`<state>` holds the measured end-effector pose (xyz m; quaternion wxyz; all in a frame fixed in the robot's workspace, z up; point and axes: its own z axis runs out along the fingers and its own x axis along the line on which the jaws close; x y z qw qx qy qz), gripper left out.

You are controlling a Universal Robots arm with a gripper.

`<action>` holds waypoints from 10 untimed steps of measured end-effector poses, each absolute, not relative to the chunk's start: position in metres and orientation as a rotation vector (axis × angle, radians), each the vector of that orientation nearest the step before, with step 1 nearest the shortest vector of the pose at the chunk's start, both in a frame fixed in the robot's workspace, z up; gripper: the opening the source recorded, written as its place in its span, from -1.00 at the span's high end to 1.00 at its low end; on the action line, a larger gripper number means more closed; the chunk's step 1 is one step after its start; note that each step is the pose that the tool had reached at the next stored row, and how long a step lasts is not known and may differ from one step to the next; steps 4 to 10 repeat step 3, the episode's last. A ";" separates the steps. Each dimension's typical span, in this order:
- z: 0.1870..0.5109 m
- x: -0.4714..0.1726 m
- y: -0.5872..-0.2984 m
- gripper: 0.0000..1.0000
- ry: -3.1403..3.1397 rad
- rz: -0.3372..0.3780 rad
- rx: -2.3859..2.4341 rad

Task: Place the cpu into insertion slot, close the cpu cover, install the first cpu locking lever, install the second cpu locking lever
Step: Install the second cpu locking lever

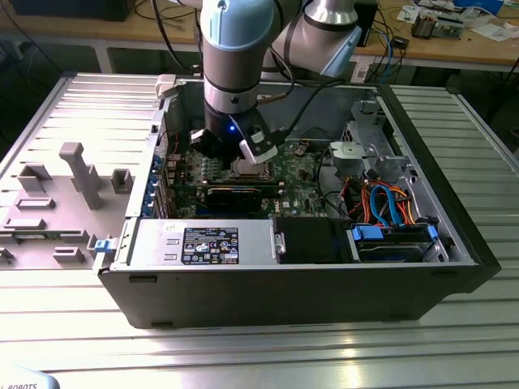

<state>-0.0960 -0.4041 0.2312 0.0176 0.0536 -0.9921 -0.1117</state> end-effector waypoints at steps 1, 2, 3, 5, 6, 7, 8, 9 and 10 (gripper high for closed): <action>0.232 -0.096 -0.404 0.79 -3.082 -0.347 0.167; 0.232 -0.096 -0.404 0.79 -3.082 -0.347 0.167; 0.232 -0.096 -0.404 0.79 -3.082 -0.347 0.167; 0.232 -0.096 -0.404 0.79 -3.082 -0.347 0.167; 0.232 -0.096 -0.404 0.79 -3.082 -0.347 0.167; 0.232 -0.096 -0.404 0.79 -3.082 -0.347 0.167; 0.232 -0.096 -0.404 0.79 -3.082 -0.347 0.167; 0.232 -0.096 -0.404 0.79 -3.082 -0.347 0.167; 0.232 -0.096 -0.404 0.79 -3.082 -0.347 0.167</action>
